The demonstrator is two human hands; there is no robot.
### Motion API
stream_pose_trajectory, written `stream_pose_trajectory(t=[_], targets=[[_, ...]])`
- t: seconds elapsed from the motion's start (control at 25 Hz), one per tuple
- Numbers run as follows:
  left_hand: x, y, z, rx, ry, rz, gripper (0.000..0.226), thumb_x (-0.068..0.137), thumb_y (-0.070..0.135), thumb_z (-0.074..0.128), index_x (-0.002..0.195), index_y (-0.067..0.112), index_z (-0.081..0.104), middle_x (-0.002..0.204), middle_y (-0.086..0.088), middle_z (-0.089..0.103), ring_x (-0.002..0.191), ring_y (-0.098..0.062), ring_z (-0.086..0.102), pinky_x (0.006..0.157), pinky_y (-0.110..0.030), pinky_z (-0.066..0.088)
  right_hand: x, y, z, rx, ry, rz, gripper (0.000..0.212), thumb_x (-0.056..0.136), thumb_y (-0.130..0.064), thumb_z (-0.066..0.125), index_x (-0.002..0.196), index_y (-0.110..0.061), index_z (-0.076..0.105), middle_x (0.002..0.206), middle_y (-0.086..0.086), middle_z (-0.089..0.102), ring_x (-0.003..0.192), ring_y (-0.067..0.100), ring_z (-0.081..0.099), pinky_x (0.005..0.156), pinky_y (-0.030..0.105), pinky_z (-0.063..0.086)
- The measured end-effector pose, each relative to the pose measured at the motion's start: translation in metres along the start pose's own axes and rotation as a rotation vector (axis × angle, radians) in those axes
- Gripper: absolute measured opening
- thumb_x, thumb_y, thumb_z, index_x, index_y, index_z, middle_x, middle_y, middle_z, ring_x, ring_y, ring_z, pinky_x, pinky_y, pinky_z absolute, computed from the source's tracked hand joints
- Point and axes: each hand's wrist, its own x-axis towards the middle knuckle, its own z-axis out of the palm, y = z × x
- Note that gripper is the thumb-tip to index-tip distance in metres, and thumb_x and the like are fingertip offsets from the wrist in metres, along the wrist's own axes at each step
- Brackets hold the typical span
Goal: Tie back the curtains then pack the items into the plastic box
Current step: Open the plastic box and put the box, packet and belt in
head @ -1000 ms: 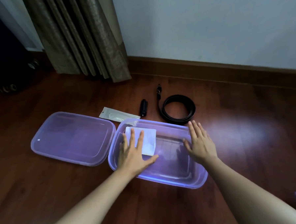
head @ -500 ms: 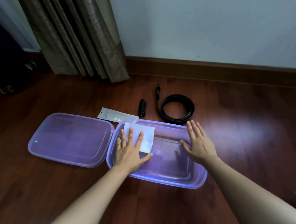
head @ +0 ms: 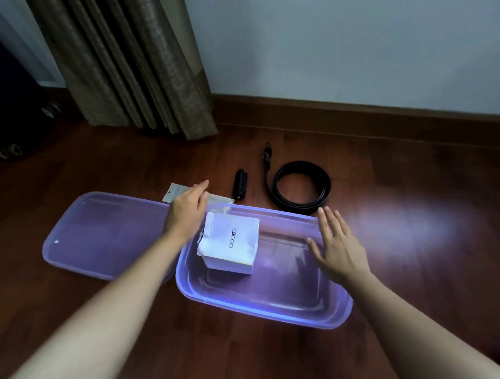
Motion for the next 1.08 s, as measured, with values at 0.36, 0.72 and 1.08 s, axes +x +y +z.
stream_pose_trajectory(t=[0.36, 0.72, 1.08], targets=[[0.074, -0.051, 0.03, 0.384, -0.568, -0.009, 0.048, 0.094, 0.017, 0.054, 0.141, 0.015, 0.043, 0.153, -0.01, 0.033, 0.139, -0.031, 0.032, 0.115, -0.041, 0.027, 0.0, 0.0, 0.002, -0.054, 0.05, 0.02, 0.072, 0.088, -0.054, 0.03, 0.14, -0.005, 0.04, 0.142, 0.013, 0.048, 0.131, 0.031, 0.045, 0.093, 0.043, 0.051], [0.078, -0.044, 0.03, 0.652, -0.389, 0.088, 0.037, 0.088, 0.02, 0.06, 0.124, 0.014, 0.054, 0.131, -0.011, 0.043, 0.122, -0.032, 0.033, 0.099, -0.047, 0.031, -0.001, -0.001, 0.007, -0.079, 0.087, 0.023, 0.077, 0.093, -0.059, 0.01, 0.141, -0.006, 0.038, 0.142, 0.011, 0.047, 0.132, 0.029, 0.044, 0.094, 0.042, 0.049], [0.042, -0.005, -0.039, 0.442, 0.189, 0.737, 0.022, 0.077, 0.012, 0.054, 0.097, 0.007, 0.061, 0.076, -0.011, 0.065, 0.066, -0.031, 0.065, 0.063, -0.039, 0.054, -0.002, -0.004, -0.003, 0.004, 0.08, 0.01, 0.068, 0.083, -0.037, 0.03, 0.14, -0.001, 0.039, 0.141, 0.018, 0.047, 0.131, 0.034, 0.044, 0.1, 0.047, 0.046]])
